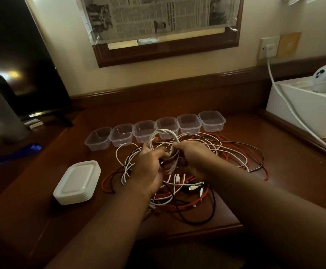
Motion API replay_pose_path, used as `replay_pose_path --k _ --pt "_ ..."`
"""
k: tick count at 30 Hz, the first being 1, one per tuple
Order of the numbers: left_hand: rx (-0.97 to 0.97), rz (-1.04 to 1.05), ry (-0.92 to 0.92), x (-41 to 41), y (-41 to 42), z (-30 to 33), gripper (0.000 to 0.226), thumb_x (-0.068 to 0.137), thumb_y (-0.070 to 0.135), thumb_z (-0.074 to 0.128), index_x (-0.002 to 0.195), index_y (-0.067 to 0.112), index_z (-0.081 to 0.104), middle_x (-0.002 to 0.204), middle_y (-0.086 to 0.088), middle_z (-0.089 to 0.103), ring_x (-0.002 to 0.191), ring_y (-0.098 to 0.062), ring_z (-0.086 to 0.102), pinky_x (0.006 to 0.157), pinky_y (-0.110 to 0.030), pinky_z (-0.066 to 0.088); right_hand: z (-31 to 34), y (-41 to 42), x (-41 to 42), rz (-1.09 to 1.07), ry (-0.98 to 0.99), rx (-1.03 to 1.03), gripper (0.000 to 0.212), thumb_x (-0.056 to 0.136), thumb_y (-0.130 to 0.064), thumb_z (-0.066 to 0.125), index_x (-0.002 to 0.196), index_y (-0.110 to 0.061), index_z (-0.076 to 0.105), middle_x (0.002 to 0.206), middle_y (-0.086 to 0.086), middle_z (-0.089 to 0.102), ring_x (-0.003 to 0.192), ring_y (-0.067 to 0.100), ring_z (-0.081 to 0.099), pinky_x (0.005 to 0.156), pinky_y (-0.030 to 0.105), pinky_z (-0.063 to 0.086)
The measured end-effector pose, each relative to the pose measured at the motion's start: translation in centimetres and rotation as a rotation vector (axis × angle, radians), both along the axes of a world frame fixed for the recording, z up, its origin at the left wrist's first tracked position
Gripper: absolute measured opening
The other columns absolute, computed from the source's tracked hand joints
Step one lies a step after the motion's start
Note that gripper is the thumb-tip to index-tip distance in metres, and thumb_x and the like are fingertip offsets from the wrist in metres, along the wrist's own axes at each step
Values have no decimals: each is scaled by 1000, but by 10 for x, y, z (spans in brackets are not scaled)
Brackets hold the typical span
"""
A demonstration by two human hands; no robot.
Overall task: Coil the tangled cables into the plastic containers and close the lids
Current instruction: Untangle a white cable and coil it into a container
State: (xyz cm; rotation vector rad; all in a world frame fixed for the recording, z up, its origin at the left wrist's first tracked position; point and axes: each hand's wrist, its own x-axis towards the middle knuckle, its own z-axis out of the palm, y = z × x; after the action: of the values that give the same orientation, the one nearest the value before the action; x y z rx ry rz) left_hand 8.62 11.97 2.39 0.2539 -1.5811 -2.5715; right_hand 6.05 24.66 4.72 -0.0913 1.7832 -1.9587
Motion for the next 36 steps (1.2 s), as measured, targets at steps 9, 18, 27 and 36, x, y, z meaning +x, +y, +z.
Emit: replay_pose_path --k 9,18,27,36 --pt "-664 -90 115 9 -11 3 56 90 -8 58 128 32 48 98 -4 53 92 -18 58 81 -27 54 3 7 -8 -25 35 42 20 102 -16 48 109 -2 60 87 13 67 76 22 69 67 34 60" --pt "-790 68 375 10 -20 -7 78 83 5 76 129 56 41 111 -5 65 100 -16 67 86 -33 59 5 19 -11 31 21 23 25 101 -19 50 112 0 61 88 13 68 78 23 69 70 33 60" --pt "-1541 202 366 11 -30 -7 42 86 61 57 118 35 66 143 1 29 131 -18 32 101 -38 39 8 27 -13 50 150 100 19 99 -20 54 100 -5 65 81 9 67 68 17 67 72 33 60" --pt "-1534 31 430 15 -25 7 51 84 67 41 103 32 72 93 31 59 110 -5 52 102 -47 34 10 33 -15 143 200 73 22 97 -20 58 106 -3 67 94 13 72 80 22 71 74 34 59"
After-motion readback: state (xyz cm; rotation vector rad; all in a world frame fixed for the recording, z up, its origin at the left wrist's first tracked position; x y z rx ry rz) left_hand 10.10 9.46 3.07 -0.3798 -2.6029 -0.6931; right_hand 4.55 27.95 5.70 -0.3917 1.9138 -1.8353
